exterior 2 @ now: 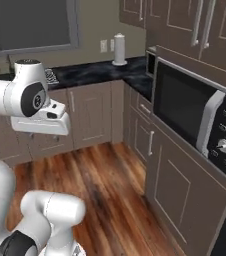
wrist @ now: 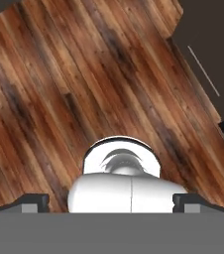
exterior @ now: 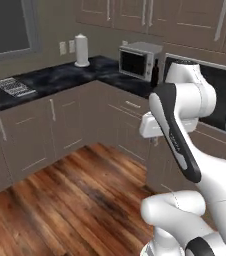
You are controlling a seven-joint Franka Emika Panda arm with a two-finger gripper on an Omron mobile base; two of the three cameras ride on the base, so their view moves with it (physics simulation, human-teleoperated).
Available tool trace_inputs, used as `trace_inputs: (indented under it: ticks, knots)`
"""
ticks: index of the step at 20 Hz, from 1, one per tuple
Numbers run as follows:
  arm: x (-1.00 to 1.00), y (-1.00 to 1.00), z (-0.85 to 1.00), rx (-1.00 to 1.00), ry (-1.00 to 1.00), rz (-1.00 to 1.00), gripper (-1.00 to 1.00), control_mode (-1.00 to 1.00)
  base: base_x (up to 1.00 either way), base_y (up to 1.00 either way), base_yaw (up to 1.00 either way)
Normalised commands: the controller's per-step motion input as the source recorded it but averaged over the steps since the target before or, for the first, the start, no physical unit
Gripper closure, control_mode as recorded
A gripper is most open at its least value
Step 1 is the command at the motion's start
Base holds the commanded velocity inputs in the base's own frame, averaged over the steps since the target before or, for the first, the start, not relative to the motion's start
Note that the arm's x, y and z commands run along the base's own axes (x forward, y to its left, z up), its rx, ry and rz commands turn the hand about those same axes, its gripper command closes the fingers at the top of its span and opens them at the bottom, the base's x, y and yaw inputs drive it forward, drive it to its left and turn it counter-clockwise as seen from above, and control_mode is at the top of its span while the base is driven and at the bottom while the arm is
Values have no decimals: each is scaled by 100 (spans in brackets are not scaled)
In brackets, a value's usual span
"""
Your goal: Move the drinks to the dining counter.
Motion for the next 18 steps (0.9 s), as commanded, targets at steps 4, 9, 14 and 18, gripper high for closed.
trace_inputs:
  ticks: [4,9,14,18]
  knots:
    - [0,0,0,0,0,0,-100,100,33,16,-71]
    - [0,0,0,0,0,0,-100,100,51,62,-62]
    - [0,0,0,0,0,0,-100,100,48,75,-58]
    - [0,0,0,0,0,0,-100,100,42,73,-54]
